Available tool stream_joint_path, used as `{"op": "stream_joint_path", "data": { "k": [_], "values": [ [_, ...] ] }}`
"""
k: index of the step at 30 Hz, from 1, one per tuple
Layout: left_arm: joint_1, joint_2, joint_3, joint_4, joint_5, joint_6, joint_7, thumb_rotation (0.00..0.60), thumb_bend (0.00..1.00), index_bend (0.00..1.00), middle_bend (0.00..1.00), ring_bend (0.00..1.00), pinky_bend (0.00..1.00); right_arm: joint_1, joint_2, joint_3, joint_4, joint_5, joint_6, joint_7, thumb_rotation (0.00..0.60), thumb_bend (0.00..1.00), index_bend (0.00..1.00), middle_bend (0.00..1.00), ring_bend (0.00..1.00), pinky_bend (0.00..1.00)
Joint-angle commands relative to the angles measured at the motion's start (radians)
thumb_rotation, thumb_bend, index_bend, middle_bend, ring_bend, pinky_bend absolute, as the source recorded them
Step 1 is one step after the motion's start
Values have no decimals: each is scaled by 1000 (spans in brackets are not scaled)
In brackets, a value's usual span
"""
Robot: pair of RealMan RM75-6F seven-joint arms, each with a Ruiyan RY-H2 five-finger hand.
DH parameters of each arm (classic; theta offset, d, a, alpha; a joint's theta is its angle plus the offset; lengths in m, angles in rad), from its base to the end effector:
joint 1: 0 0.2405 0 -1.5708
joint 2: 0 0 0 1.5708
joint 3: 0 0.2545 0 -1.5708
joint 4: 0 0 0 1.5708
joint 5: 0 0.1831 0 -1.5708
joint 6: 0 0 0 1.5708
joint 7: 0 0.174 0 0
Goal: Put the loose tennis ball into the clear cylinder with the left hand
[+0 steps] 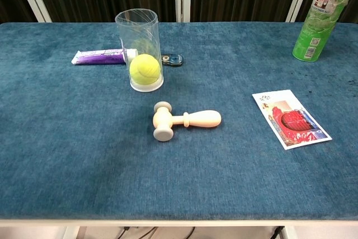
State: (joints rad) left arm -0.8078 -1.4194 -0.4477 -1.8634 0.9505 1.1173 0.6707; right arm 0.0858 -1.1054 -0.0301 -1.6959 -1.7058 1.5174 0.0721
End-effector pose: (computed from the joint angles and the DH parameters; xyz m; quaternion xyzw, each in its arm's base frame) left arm -0.0335 0.3730 0.0905 -0.6861 -0.3140 -0.4806 0.4468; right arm -0.2566 -0.1891 0.1610 0.6336 -0.3993 0.4491 0.4873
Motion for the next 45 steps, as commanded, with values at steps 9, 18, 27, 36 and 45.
{"op": "stream_joint_path", "data": {
  "k": [9,18,27,36,45],
  "values": [
    [-98,-112,42,143,-107,5,5,600,312,571,589,615,883,-1,10,-3,2,-12,11,26,600,176,0,0,0,0],
    [-104,-113,59,160,-131,-10,-64,600,278,511,515,481,766,-1,12,-2,4,-5,8,30,600,176,0,0,0,0],
    [-107,-81,75,132,-118,-21,-108,600,240,426,385,346,578,-2,11,0,-2,9,-1,10,600,176,0,0,0,0],
    [-95,-40,93,92,-95,-5,-144,600,192,251,236,189,432,-6,12,5,-17,21,1,5,600,176,0,0,0,0],
    [28,80,201,-46,127,178,-118,600,183,241,200,101,268,-6,16,3,-19,20,-1,14,600,176,0,0,0,0]
  ]
}}
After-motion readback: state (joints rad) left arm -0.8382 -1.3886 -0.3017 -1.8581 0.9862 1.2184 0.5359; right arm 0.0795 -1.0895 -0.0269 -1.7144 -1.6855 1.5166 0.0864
